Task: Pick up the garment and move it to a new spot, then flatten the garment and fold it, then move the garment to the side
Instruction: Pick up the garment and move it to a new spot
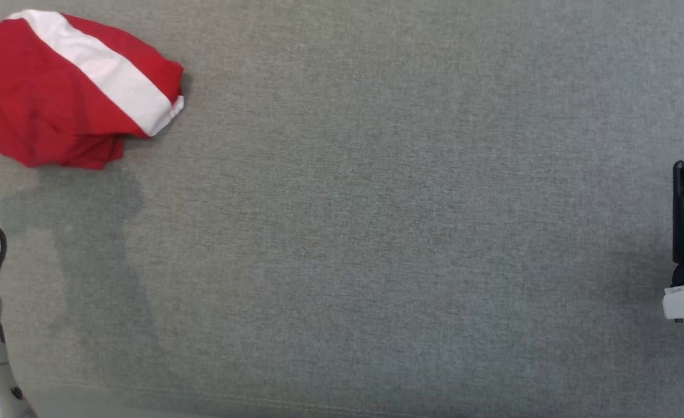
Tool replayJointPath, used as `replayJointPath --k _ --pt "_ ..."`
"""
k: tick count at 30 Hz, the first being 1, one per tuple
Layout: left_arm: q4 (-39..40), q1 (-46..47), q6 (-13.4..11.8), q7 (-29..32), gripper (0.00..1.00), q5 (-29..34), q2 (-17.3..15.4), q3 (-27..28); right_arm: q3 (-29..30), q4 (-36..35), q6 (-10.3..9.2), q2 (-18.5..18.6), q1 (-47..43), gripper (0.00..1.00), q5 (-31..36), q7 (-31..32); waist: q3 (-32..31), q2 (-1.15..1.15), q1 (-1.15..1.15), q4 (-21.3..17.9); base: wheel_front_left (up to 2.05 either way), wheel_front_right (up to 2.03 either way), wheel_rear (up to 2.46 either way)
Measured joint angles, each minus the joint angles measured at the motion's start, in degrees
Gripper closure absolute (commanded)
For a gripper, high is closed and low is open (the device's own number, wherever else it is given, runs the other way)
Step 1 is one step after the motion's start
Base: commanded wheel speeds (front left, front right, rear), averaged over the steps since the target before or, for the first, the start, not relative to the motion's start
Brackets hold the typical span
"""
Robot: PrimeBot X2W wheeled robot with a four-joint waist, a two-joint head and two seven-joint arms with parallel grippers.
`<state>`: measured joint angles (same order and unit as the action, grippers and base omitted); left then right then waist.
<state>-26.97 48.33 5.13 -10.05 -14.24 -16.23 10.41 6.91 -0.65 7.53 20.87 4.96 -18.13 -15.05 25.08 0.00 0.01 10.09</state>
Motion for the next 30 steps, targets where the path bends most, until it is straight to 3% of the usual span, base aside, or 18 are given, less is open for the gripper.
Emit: replayJointPath --k 8,12,21,22,23,30 --pt "-16.18 6.64 -0.34 7.72 0.0 -1.43 -3.36 0.15 1.25 -2.82 0.0 0.21 0.04 0.0 0.1 0.0 6.53 0.0 0.0 -5.34 0.0 0.0 0.0" --pt "-23.88 8.73 -0.15 15.06 0.0 -2.86 -4.42 0.16 1.58 -3.1 0.0 0.24 0.04 0.0 0.11 0.01 8.62 0.0 0.0 -7.47 0.0 0.0 0.0" --pt "-31.54 12.29 -0.96 24.6 0.0 -4.33 -5.39 0.08 1.62 -3.15 0.0 0.12 0.03 0.0 0.37 0.01 10.27 0.0 0.0 -9.39 0.0 0.0 0.0" --pt "-31.9 12.52 -1.13 25.18 0.33 -4.43 -5.37 0.12 1.6 -3.15 0.0 0.1 0.03 0.0 0.45 0.0 10.23 0.0 0.0 -9.37 0.0 0.0 0.0" --pt "-32.06 12.63 -1.44 25.49 1.0 -4.38 -5.37 -0.1 1.52 -3.15 0.0 0.08 0.03 0.0 0.57 0.0 10.19 0.0 0.0 -9.37 0.0 0.0 0.0" --pt "-31.26 12.13 -2.6 23.02 1.0 -3.76 -4.85 -1.36 0.64 -2.33 0.0 -0.6 0.28 0.0 0.75 0.0 9.21 0.0 0.0 -9.51 0.0 0.0 0.0"
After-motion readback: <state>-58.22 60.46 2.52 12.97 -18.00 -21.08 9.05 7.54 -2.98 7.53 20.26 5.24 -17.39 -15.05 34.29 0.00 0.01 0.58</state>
